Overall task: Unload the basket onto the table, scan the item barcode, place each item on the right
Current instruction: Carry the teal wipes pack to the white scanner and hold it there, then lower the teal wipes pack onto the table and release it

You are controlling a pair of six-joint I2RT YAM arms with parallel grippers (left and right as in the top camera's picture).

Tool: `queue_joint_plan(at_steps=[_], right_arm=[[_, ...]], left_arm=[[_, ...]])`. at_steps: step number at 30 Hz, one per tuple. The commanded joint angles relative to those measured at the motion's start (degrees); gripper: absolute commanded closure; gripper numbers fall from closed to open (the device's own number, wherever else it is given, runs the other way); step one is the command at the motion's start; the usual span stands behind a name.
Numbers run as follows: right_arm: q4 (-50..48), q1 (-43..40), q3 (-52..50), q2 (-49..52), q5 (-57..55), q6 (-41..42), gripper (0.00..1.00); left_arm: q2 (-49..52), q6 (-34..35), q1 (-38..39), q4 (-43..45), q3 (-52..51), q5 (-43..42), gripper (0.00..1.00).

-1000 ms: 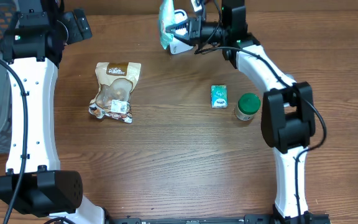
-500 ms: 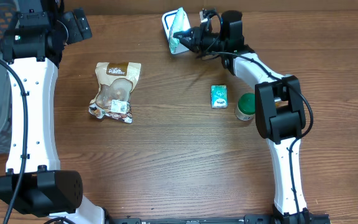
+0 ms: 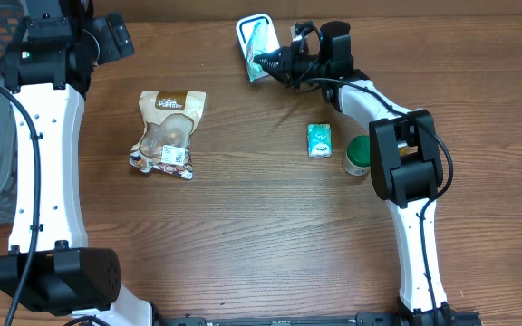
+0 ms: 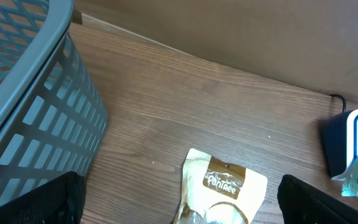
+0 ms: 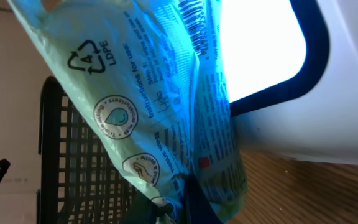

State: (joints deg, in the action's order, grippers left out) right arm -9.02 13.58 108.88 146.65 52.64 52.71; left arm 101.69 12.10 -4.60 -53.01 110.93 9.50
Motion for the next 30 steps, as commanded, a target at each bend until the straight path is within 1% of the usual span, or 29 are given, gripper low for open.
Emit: queue_joint_plan(at_steps=[1,6,12,15,17,20,23,25,28,30], right_arm=[[0.8,-0.2,0.9,0.0,-3.5,0.9,0.96],[-0.5,-0.2,0.9,-2.0,-2.5,1.6,0.96],[-0.4,-0.2,0.9,-8.2,-2.6,1.0,0.96],[2.9,-0.2,0.9,-12.4,-2.2,-1.8,0.96],[8.3,-0.2,0.9,-15.5,-2.1,-5.9,0.96],[18.9,0.3,0.9,-19.3,-2.1,-13.7,0.96],[34.6,1.1,0.9,-22.3,-3.7,-24.0,0.96],[42.5,1.7,0.9,-22.6,-5.5,-28.3,0.96],[54.7,3.0,0.7,-22.6,-11.5,-34.6,0.96],[61.9,4.5,0.5,-22.6,-18.5,-38.6,0.96]], left_arm=[[0.2,0.8,-0.3,0.0,0.5,0.5,0.00],[0.2,0.8,-0.3,0.0,0.5,0.5,0.00],[0.2,0.8,-0.3,0.0,0.5,0.5,0.00],[0.2,0.8,-0.3,0.0,0.5,0.5,0.00],[0.2,0.8,-0.3,0.0,0.5,0.5,0.00],[0.2,0.8,-0.3,0.0,0.5,0.5,0.00],[0.2,0.8,-0.3,0.0,0.5,0.5,0.00],[0.2,0.8,-0.3,0.0,0.5,0.5,0.00],[0.2,0.8,-0.3,0.0,0.5,0.5,0.00],[0.2,0.8,-0.3,0.0,0.5,0.5,0.00]])
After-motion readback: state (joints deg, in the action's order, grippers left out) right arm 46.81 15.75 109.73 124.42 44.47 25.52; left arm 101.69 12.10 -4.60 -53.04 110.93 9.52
